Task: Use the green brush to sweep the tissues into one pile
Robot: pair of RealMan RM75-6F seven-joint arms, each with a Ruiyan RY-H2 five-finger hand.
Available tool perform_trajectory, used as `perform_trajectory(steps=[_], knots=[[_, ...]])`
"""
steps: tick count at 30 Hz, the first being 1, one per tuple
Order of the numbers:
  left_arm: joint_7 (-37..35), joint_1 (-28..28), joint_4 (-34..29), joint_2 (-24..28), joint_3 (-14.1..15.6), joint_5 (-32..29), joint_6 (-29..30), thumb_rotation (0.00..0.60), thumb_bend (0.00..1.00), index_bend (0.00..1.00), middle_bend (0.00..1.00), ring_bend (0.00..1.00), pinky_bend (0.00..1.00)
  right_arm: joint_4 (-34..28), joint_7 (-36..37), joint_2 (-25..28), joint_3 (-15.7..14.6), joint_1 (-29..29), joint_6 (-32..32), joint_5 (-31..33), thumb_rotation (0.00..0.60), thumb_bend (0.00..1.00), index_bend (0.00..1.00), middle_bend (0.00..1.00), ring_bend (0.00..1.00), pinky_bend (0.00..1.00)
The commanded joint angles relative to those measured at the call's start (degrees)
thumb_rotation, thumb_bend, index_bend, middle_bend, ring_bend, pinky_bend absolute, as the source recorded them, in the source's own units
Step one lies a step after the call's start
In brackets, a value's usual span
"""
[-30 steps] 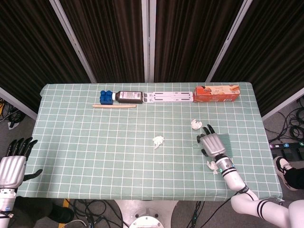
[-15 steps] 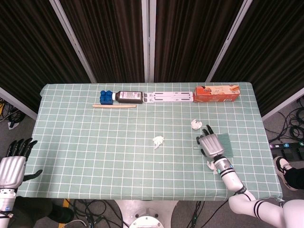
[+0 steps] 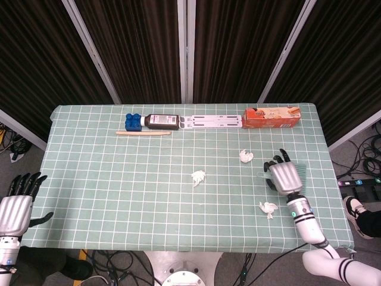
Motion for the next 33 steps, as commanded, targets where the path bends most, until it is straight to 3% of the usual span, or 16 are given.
perform_trajectory(steps=[1, 7, 16, 21, 33], knots=[[0.27, -0.12, -0.25, 0.09, -0.08, 0.02, -0.05, 0.6, 0.0, 0.12, 0.08, 0.04, 0.05, -7.27, 8.05, 6.11, 0.85, -4.47, 4.0, 0.7, 0.6, 0.33, 0.62, 0.6, 0.26, 0.1], [0.62, -0.59, -0.96, 0.32, -0.17, 0.34, -0.43, 0.6, 0.0, 0.12, 0.08, 0.04, 0.05, -14.17, 23.82, 9.07, -0.22, -9.43, 5.83, 0.28, 0.6, 0.34, 0.62, 0.61, 0.28, 0.1], [0.14, -0.42, -1.42, 0.91, -0.14, 0.4, -0.09, 0.6, 0.0, 0.12, 0.08, 0.04, 0.05, -17.4, 30.76, 6.22, -2.43, -12.17, 5.83, -0.84, 0.6, 0.35, 0.62, 0.61, 0.28, 0.1], [-0.25, -0.46, -1.22, 0.84, -0.01, 0.64, -0.15, 0.6, 0.0, 0.12, 0.08, 0.04, 0.05, -15.7, 30.46, 2.17, -1.66, -10.91, 4.46, -0.97, 0.6, 0.35, 0.62, 0.61, 0.29, 0.1], [-0.8, 0.1, -1.45, 0.89, 0.3, 0.76, 0.5, 0.6, 0.0, 0.12, 0.08, 0.04, 0.05, -7.99, 23.12, -10.69, 4.52, -2.41, -0.12, 0.74, 0.6, 0.35, 0.62, 0.61, 0.3, 0.09]])
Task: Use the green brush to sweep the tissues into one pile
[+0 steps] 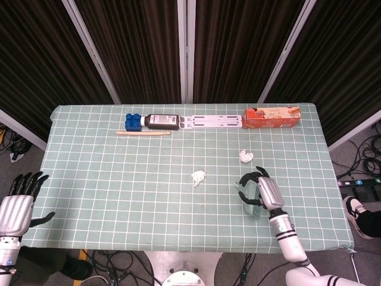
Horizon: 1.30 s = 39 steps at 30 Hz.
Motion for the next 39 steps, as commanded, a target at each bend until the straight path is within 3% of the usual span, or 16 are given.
perform_trajectory(steps=[1, 15, 28, 33, 39], knots=[[-0.15, 0.08, -0.06, 0.0, 0.02, -0.07, 0.03, 0.6, 0.0, 0.12, 0.08, 0.04, 0.05, 3.11, -2.2, -4.08, 2.61, 3.16, -1.85, 1.42, 0.6, 0.35, 0.62, 0.61, 0.3, 0.09], [-0.69, -0.17, -0.1, -0.03, -0.02, -0.15, -0.54, 0.6, 0.0, 0.12, 0.08, 0.04, 0.05, 13.18, -4.01, -15.53, 9.38, 13.94, -6.39, 3.46, 0.6, 0.36, 0.62, 0.61, 0.3, 0.09], [-0.85, -0.52, -0.2, 0.08, -0.3, 0.24, -0.46, 0.6, 0.0, 0.12, 0.08, 0.04, 0.05, 16.21, -2.43, -17.12, 11.85, 17.9, -4.88, 2.09, 0.6, 0.36, 0.62, 0.61, 0.3, 0.09], [-0.84, -0.41, -0.43, 0.27, -0.38, 0.27, -0.1, 0.6, 0.0, 0.12, 0.08, 0.04, 0.05, 14.17, -0.53, -14.17, 13.14, 17.71, -3.78, 1.7, 0.6, 0.36, 0.63, 0.61, 0.3, 0.09], [-0.65, -0.79, -0.67, 0.5, -0.38, 0.7, -0.35, 0.6, 0.0, 0.12, 0.08, 0.04, 0.05, 10.08, -0.47, -3.22, 14.16, 16.24, -7.02, 3.09, 0.6, 0.36, 0.63, 0.61, 0.3, 0.09]])
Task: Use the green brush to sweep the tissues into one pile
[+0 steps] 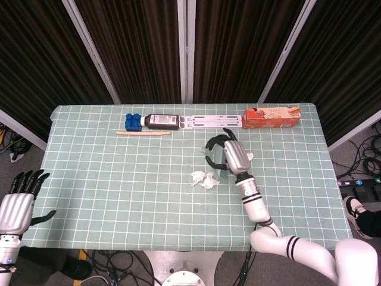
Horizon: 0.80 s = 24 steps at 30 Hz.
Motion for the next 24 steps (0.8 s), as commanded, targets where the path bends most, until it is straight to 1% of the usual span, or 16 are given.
perform_trajectory(steps=[1, 4, 7, 9, 12, 16, 22, 24], knots=[[0.12, -0.06, -0.16, -0.03, 0.04, 0.21, 0.08, 0.6, 0.0, 0.12, 0.08, 0.04, 0.05, -2.88, -0.02, 8.85, 0.28, -1.07, -4.29, 1.24, 0.6, 0.36, 0.63, 0.61, 0.3, 0.09], [0.36, 0.05, -0.55, 0.03, 0.18, 0.08, 0.03, 0.6, 0.0, 0.12, 0.08, 0.04, 0.05, -1.0, 1.93, 13.97, -1.45, -0.65, -8.76, -0.29, 0.6, 0.38, 0.63, 0.61, 0.3, 0.09], [0.89, 0.16, -1.14, 0.27, 0.31, -0.17, -0.09, 0.6, 0.0, 0.12, 0.08, 0.04, 0.05, 3.42, 5.77, 16.04, -3.75, 1.01, -12.88, -3.37, 0.6, 0.4, 0.63, 0.61, 0.3, 0.09], [1.22, 0.26, -1.58, 0.45, 0.3, -0.29, 0.03, 0.6, 0.0, 0.12, 0.08, 0.04, 0.05, 6.51, 8.64, 16.16, -5.05, 2.28, -14.62, -5.46, 0.6, 0.4, 0.63, 0.61, 0.3, 0.09], [1.86, 0.43, -2.29, 0.77, 0.34, -0.46, 0.18, 0.6, 0.0, 0.12, 0.08, 0.04, 0.05, 12.39, 14.48, 14.25, -7.18, 3.85, -14.82, -9.01, 0.6, 0.41, 0.63, 0.61, 0.3, 0.09], [2.73, 0.62, -3.37, 1.22, 0.48, -0.82, 0.11, 0.6, 0.0, 0.12, 0.08, 0.04, 0.05, 21.27, 22.87, 10.18, -10.18, 6.21, -14.79, -12.95, 0.6, 0.42, 0.63, 0.62, 0.3, 0.09], [3.52, 0.96, -4.4, 1.69, 0.61, -1.34, 0.16, 0.6, 0.0, 0.12, 0.08, 0.04, 0.05, 33.35, 32.12, 4.08, -13.62, 9.3, -14.69, -16.2, 0.6, 0.43, 0.63, 0.62, 0.3, 0.09], [3.8, 0.97, -4.72, 1.78, 0.58, -1.49, 0.1, 0.6, 0.0, 0.12, 0.08, 0.04, 0.05, 36.08, 34.92, 2.46, -14.59, 10.05, -14.58, -16.96, 0.6, 0.43, 0.63, 0.62, 0.3, 0.09]])
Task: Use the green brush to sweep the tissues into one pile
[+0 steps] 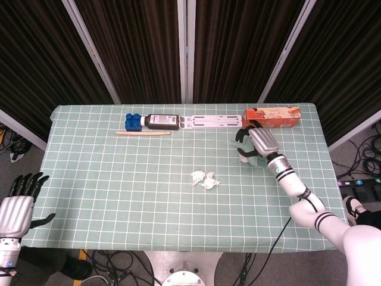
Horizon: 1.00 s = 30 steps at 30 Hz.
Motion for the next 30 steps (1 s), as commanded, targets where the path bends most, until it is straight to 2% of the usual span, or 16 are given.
perform_trajectory(steps=[1, 7, 15, 21, 30], knots=[[0.34, 0.03, -0.4, 0.1, 0.0, -0.11, -0.05, 0.6, 0.0, 0.12, 0.08, 0.04, 0.05, 7.32, 7.58, -5.02, -3.42, 2.78, 0.02, -3.07, 0.6, 0.43, 0.63, 0.62, 0.3, 0.09], [0.76, 0.14, -0.98, 0.22, 0.02, -0.29, -0.05, 0.6, 0.0, 0.12, 0.08, 0.04, 0.05, 11.27, 17.85, -8.82, -5.04, 4.03, 1.92, -3.92, 0.6, 0.43, 0.63, 0.62, 0.3, 0.09], [0.68, -0.07, -0.95, 0.27, -0.1, -0.15, -0.23, 0.6, 0.0, 0.12, 0.08, 0.04, 0.05, 8.4, 28.83, -10.65, -5.51, 4.59, 8.13, -4.55, 0.6, 0.43, 0.63, 0.63, 0.3, 0.09], [0.49, -0.03, -0.41, -0.2, -0.01, -0.22, -0.36, 0.6, 0.0, 0.12, 0.08, 0.04, 0.05, 6.51, 29.28, -12.21, -5.68, 4.54, 10.83, -4.45, 0.6, 0.44, 0.64, 0.63, 0.3, 0.09], [-0.47, 0.04, 0.45, -0.51, 0.03, -0.44, -0.61, 0.6, 0.0, 0.12, 0.08, 0.04, 0.05, 2.68, 30.13, -11.69, -7.14, 4.38, 13.97, -5.58, 0.6, 0.43, 0.64, 0.63, 0.3, 0.09]])
